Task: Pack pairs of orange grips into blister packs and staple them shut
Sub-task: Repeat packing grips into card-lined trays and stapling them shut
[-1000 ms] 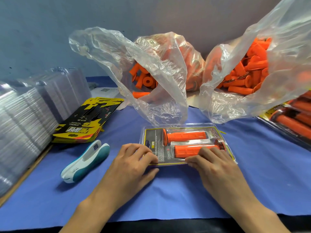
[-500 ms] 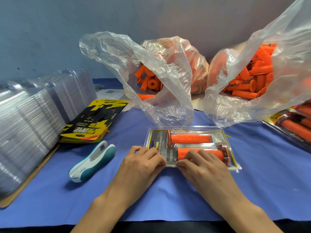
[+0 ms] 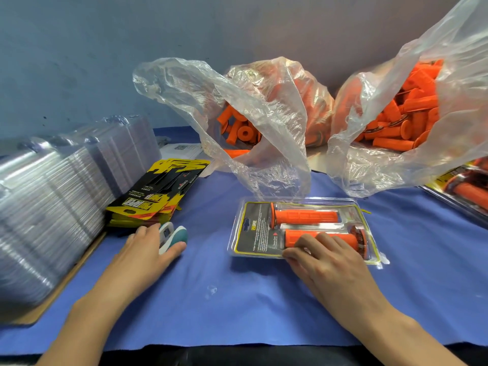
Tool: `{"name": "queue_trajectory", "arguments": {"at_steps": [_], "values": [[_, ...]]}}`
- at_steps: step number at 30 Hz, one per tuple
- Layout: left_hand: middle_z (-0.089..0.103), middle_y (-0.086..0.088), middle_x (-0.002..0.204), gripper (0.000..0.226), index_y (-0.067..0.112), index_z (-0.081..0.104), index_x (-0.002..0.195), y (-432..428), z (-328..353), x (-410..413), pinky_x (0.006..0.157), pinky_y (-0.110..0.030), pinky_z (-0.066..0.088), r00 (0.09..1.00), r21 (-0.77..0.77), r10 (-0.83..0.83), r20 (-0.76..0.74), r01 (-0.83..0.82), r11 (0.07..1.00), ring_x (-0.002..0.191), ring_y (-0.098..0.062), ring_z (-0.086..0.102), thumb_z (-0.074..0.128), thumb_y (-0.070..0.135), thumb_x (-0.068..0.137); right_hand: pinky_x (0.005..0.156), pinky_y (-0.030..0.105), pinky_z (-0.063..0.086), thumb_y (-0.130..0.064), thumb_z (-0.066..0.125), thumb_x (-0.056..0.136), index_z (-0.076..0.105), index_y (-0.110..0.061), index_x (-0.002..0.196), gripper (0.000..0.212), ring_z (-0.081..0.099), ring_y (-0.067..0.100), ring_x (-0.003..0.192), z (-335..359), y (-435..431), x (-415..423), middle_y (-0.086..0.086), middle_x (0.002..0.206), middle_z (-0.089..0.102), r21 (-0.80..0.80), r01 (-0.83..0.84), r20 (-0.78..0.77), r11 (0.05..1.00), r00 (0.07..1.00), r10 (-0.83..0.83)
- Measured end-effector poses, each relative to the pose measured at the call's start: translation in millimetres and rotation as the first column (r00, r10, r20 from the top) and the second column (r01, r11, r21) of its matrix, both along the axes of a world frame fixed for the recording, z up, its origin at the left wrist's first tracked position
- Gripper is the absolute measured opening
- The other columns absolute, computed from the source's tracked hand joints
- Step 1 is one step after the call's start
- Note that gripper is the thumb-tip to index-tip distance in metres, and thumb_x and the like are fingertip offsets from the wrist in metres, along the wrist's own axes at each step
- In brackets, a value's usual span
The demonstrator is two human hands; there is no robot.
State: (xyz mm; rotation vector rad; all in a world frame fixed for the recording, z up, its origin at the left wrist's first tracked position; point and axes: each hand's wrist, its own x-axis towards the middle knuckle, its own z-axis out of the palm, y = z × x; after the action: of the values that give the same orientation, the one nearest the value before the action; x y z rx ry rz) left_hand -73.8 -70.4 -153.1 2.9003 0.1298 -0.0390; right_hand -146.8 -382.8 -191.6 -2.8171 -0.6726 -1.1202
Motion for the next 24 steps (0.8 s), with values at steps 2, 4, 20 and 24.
{"name": "queue_trajectory", "arguments": {"at_steps": [2,4,20,24], "values": [[0.056,0.002,0.106,0.044,0.028,0.054,0.115,4.6,5.1,-6.5,0.084,-0.040,0.047,0.999,-0.075,-0.024,-0.022,0.023,0.997,0.104,-0.023,0.053,0.052,0.063,0.088,0.060,0.036,0.047,-0.023,0.061,0.093,0.067,-0.025,0.090,0.007,0.054,0.023,0.071,0.4,0.1,1.1,-0.005,0.084,0.057,0.013,0.001,0.011,1.000,1.000,-0.001],[0.070,0.000,0.089,0.038,0.027,0.063,0.103,-12.8,21.2,-24.2,0.074,-0.036,0.051,0.997,-0.490,0.045,-0.066,-0.071,0.869,0.086,-0.027,0.065,0.044,0.059,0.095,0.062,0.035,0.045,-0.022,0.063,0.093,0.067,-0.025,0.091,0.005,0.052,0.023,0.072,1.3,-0.9,2.8,-0.005,0.085,0.056,0.027,0.011,0.033,1.000,0.999,-0.012],[0.065,-0.017,0.075,0.076,0.001,0.067,0.094,-95.2,9.1,-52.7,0.048,-0.034,0.049,0.878,-0.904,-0.290,-0.382,-0.289,0.315,0.050,-0.029,0.056,0.060,0.069,0.060,0.067,0.036,0.042,-0.014,0.075,0.081,0.066,-0.024,0.096,0.020,0.050,0.024,0.077,2.0,-1.5,1.5,-0.004,0.091,0.055,-0.010,0.052,0.048,0.999,0.997,-0.052],[0.068,-0.012,0.080,0.075,0.004,0.065,0.110,-104.0,10.9,-59.7,0.047,-0.031,0.051,0.883,-0.913,-0.305,-0.355,-0.258,0.316,0.053,-0.024,0.059,0.058,0.068,0.072,0.068,0.037,0.042,-0.013,0.074,0.082,0.066,-0.023,0.097,0.019,0.052,0.024,0.077,2.1,-0.5,-0.2,-0.003,0.092,0.058,-0.027,0.045,0.042,0.999,0.998,-0.044]]}}
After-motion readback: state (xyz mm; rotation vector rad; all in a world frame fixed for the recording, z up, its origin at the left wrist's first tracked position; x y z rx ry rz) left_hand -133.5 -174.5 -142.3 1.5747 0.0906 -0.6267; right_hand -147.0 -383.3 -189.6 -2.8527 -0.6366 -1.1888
